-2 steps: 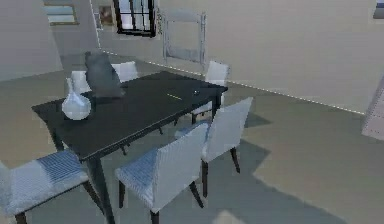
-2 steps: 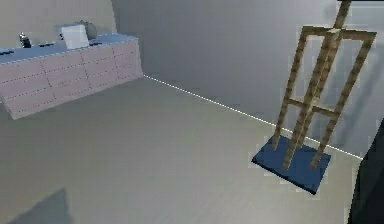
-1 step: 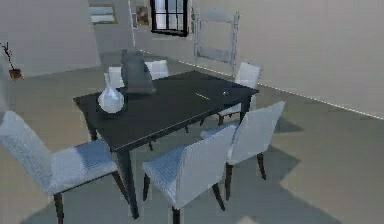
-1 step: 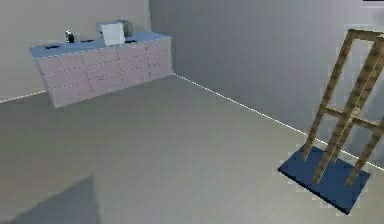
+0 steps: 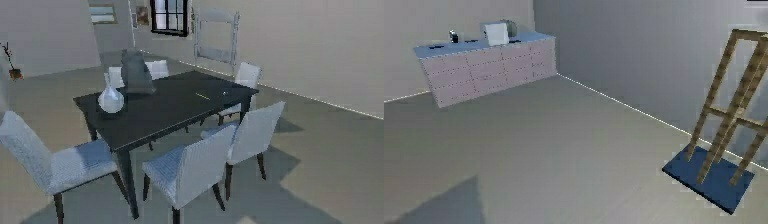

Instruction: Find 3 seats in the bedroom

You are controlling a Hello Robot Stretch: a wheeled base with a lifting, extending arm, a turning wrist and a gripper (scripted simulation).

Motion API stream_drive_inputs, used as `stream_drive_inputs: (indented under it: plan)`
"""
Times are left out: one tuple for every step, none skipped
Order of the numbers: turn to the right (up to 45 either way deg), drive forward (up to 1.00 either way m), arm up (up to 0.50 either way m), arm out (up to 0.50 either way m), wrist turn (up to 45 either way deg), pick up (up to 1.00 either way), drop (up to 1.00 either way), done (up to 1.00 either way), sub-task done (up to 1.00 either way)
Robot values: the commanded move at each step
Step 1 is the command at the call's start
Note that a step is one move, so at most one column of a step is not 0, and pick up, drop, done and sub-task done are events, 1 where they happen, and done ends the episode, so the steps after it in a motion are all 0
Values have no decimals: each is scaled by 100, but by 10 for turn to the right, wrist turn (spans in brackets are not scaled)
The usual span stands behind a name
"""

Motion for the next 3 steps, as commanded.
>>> stream_drive_inputs:
  plan:
    - [-240,0,0,0,0,0,0,0,0]
    - [0,25,0,0,0,0,0,0,0]
    - [420,0,0,0,0,0,0,0,0]
